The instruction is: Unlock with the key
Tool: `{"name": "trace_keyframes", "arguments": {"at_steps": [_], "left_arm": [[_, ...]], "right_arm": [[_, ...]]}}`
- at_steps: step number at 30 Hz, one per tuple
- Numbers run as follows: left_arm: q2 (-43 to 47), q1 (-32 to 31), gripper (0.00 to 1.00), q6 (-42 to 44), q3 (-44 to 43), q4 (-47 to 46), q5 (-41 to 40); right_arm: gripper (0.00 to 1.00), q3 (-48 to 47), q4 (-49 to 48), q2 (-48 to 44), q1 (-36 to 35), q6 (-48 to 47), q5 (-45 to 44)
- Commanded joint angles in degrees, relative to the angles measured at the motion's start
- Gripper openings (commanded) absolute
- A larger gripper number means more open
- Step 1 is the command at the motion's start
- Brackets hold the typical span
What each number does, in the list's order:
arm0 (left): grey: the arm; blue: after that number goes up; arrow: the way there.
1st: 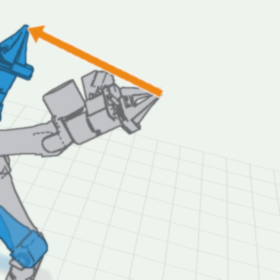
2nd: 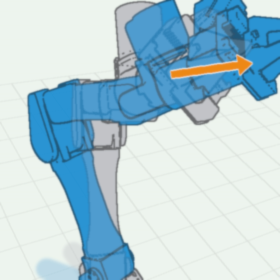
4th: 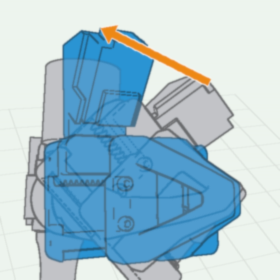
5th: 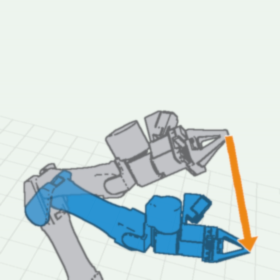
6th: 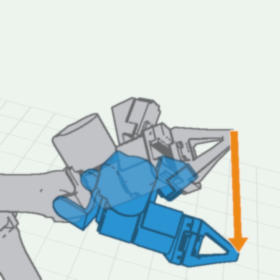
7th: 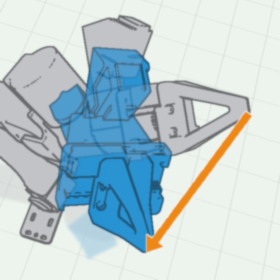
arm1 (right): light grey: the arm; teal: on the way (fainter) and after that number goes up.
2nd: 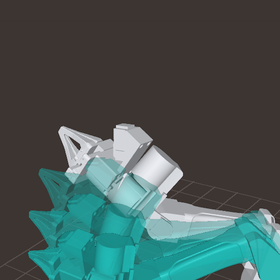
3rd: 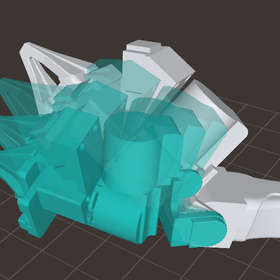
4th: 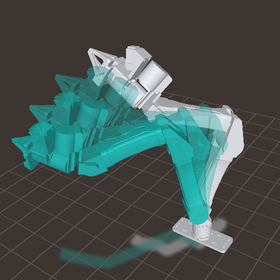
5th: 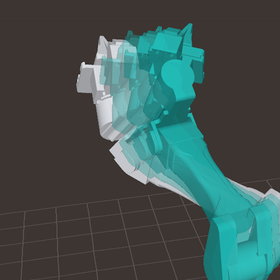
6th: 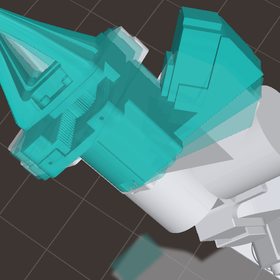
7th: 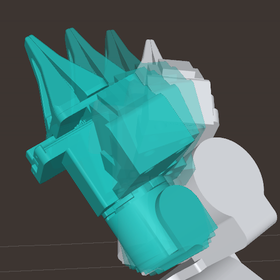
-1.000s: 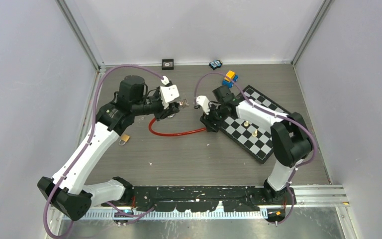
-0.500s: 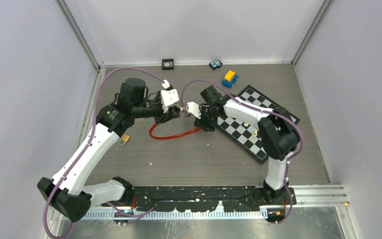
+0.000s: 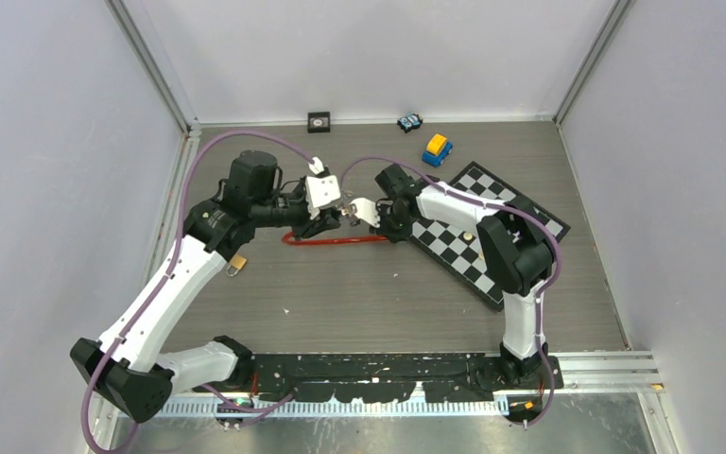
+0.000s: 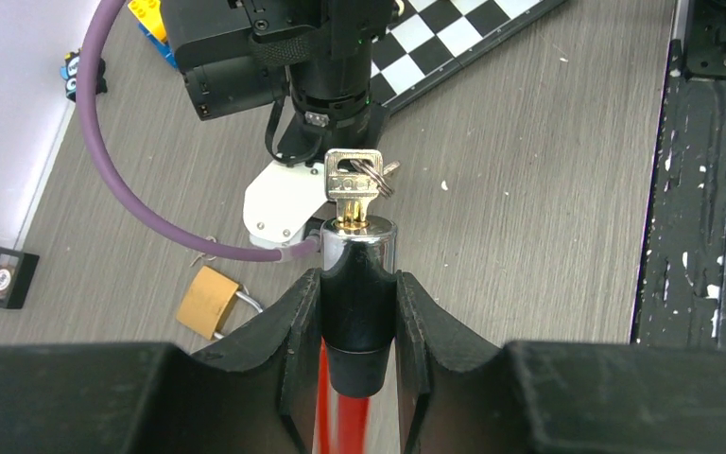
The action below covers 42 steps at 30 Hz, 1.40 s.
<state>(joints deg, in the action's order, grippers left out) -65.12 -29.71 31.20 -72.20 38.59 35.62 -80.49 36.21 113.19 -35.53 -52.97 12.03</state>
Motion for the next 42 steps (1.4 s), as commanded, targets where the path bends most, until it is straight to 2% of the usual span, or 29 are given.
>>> {"name": "trace_keyframes", "arguments": {"at_steps": [1, 3, 4, 9, 13, 17, 21, 26, 30, 34, 36, 42], "left_arm": [[1.99, 0.27, 0.00, 3.48, -2.33, 2.76, -1.01], [1.87, 0.27, 0.00, 5.09, -4.03, 4.79, -2.64], [1.78, 0.27, 0.00, 5.97, -5.49, 5.85, -3.49], [0.94, 0.27, 0.00, 13.07, -10.23, 12.50, -9.66], [0.29, 0.27, 0.00, 19.30, -9.28, 13.95, -17.54], [-0.96, 0.78, 0.00, 24.65, -3.21, 9.63, -24.57], [-3.40, 1.47, 0.00, 29.52, 3.95, 1.56, -30.36], [-8.16, 1.85, 0.00, 35.29, 10.98, -6.01, -36.95], [-11.35, 1.85, 0.00, 37.38, 14.52, -10.12, -38.15], [-13.12, 1.81, 0.01, 37.44, 16.46, -12.58, -38.14], [-13.95, 1.43, 0.05, 37.43, 17.98, -13.73, -37.83], [-19.20, -1.66, 0.11, 39.96, 22.63, -17.80, -42.71]], "right_arm": [[0.10, -3.71, 0.05, 0.39, -0.33, 1.14, -0.52], [0.02, -5.05, -0.31, 0.06, -0.21, 2.72, -0.27], [0.01, -5.91, -0.65, -0.12, 0.06, 3.78, -0.11], [0.01, -13.33, -1.71, 0.77, 1.98, 10.98, 0.01], [0.01, -19.58, -2.44, 3.28, 3.52, 16.60, -1.39], [0.01, -26.12, -4.46, 8.86, 4.36, 21.51, -9.32], [0.01, -31.53, -5.78, 13.80, 4.75, 23.98, -17.04], [0.01, -38.78, -5.82, 20.04, 5.65, 27.31, -21.59], [0.01, -42.68, -5.36, 23.46, 6.66, 29.37, -22.59], [0.01, -42.93, -5.50, 24.89, 6.87, 29.81, -23.85], [0.01, -42.55, -5.93, 25.13, 6.88, 29.38, -24.62], [0.11, -40.36, -6.67, 24.86, 6.88, 29.05, -24.98]]}}
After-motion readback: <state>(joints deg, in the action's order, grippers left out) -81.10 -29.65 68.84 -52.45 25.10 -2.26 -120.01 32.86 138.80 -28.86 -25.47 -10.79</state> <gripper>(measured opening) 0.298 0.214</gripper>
